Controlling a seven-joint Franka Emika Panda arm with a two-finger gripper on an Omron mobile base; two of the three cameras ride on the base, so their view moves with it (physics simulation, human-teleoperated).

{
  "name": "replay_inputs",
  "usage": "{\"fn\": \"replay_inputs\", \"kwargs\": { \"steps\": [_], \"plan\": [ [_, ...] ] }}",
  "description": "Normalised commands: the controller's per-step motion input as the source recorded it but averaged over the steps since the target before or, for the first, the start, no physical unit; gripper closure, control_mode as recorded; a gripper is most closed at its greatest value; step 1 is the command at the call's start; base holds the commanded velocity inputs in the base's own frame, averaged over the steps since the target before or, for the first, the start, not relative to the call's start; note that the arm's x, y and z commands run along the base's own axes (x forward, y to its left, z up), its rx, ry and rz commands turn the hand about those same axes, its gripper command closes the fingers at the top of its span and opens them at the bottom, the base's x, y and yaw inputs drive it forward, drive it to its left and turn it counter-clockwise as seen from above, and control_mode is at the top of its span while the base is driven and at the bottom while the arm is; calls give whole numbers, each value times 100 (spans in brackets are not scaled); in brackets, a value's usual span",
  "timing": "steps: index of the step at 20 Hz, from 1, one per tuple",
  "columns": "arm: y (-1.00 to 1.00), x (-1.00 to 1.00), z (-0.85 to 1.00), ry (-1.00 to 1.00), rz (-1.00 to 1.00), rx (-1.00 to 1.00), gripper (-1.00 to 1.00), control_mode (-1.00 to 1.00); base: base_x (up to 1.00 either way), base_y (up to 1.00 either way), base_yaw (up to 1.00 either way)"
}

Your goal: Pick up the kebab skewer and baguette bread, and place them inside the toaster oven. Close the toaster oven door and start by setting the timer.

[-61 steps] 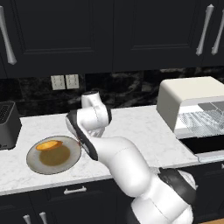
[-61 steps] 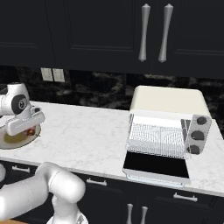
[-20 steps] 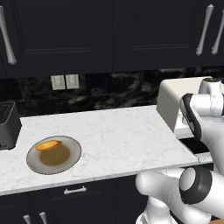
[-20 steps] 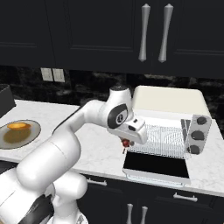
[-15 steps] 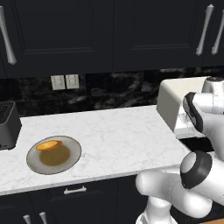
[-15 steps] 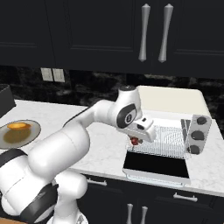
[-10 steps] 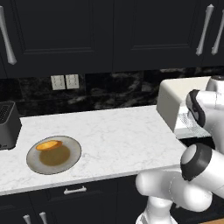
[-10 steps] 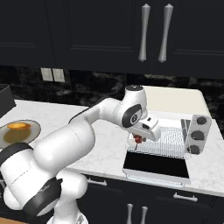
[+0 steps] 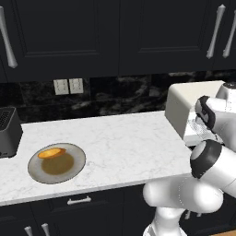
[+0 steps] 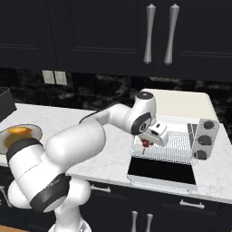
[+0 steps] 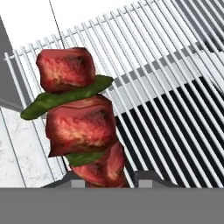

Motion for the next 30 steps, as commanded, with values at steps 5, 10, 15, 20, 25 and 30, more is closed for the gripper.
{"fn": "replay_inputs", "kwargs": {
  "steps": [5, 10, 15, 20, 25, 30],
  "plan": [
    [-22, 11, -16, 0, 4, 0, 100, -100, 0, 0, 0],
    [-25, 1, -18, 0, 3, 0, 100, -100, 0, 0, 0],
    [-8, 13, -3, 0, 1, 2, 100, -100, 0, 0, 0],
    [2, -7, -12, 0, 3, 0, -100, -100, 0, 0, 0],
    [2, -8, -1, 0, 2, 0, -100, -100, 0, 0, 0],
    [0, 0, 8, -4, 0, 0, -100, -100, 0, 0, 0]
  ]
}}
